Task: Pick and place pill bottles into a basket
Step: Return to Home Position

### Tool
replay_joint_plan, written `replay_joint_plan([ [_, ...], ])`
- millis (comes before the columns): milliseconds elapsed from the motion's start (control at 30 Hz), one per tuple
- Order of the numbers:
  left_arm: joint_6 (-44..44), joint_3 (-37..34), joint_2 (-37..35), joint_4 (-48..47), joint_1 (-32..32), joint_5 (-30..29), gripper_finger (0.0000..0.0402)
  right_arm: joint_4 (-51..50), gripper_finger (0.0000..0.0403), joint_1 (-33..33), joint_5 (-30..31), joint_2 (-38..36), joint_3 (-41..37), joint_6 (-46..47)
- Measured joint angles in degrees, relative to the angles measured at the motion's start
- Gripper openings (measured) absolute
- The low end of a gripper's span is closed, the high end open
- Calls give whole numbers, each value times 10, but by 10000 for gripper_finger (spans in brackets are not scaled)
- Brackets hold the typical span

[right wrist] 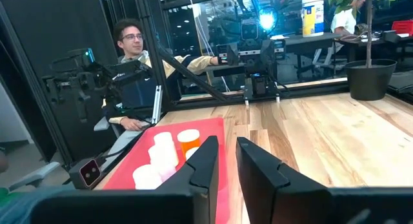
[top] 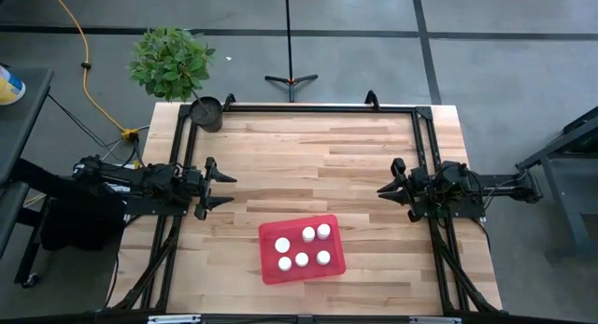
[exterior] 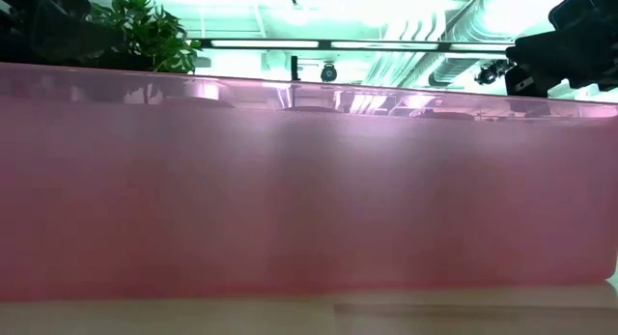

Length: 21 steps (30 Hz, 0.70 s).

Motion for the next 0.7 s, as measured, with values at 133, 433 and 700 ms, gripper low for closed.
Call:
replay_joint_plan([
  [133,0,0,0,0,0,0,298,0,48,0,0,0,0,0],
  [433,0,0,0,0,0,0,298,0,50,0,0,0,0,0],
  [700,0,0,0,0,0,0,298,0,49,0,0,0,0,0],
])
